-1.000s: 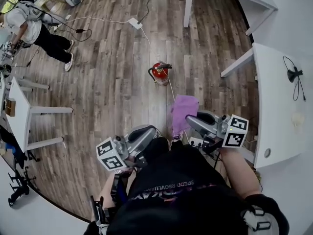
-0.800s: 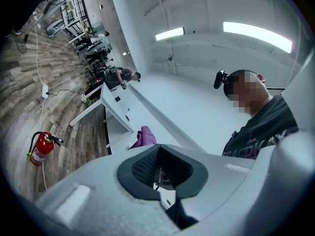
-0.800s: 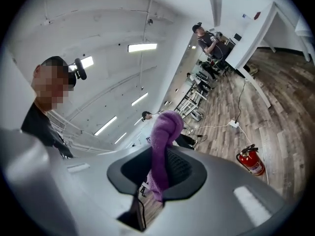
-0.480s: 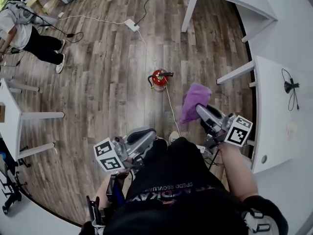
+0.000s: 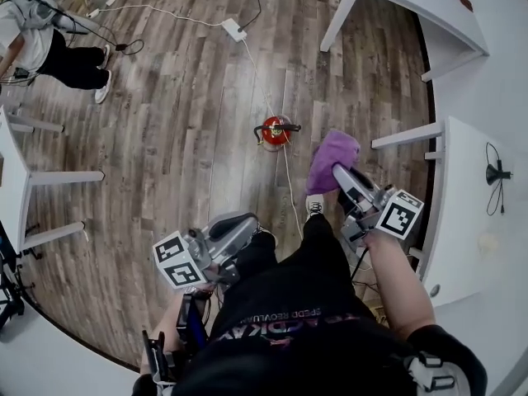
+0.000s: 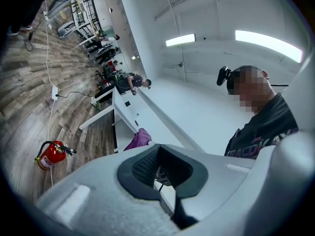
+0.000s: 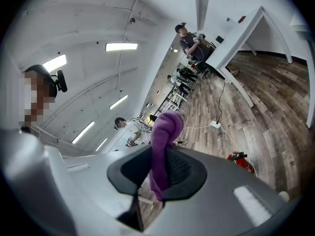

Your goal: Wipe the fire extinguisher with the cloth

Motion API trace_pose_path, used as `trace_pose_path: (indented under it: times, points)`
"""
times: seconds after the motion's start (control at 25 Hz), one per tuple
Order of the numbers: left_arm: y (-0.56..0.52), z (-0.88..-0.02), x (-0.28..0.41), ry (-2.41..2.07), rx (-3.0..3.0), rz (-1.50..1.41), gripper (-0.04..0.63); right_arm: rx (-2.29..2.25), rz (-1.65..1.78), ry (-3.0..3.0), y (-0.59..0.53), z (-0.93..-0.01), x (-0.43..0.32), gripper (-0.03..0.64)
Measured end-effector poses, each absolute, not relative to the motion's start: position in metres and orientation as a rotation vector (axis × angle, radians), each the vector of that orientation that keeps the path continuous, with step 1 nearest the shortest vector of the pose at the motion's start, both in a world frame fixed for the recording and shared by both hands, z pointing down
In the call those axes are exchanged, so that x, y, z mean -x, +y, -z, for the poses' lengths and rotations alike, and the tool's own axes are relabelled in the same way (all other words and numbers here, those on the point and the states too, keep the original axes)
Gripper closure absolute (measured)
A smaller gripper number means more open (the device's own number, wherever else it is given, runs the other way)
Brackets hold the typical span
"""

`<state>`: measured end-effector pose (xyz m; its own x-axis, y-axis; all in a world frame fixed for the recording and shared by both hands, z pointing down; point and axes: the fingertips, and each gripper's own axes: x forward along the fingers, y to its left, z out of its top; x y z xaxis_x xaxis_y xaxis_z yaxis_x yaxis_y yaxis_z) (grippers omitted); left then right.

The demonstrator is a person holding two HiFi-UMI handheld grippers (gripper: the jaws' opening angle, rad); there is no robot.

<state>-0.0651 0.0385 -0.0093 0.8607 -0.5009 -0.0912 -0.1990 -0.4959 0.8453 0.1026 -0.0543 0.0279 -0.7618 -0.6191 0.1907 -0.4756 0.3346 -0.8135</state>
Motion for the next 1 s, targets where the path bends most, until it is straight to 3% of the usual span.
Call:
trace_pose_path:
  times: [0.56,1.0]
  points:
    - [0.002,-0.112,-0.041,-0.801,-1.862,0.536,0.600,0.823,1.724,2.488,-0.125,-0.188,-0.156,0.549]
    - [-0.015,-0.244,-0.004,-0.798,-1.887,0.405,0.600,0.971,1.810,2.225,-0.146,-0.335,-0.118,0.549]
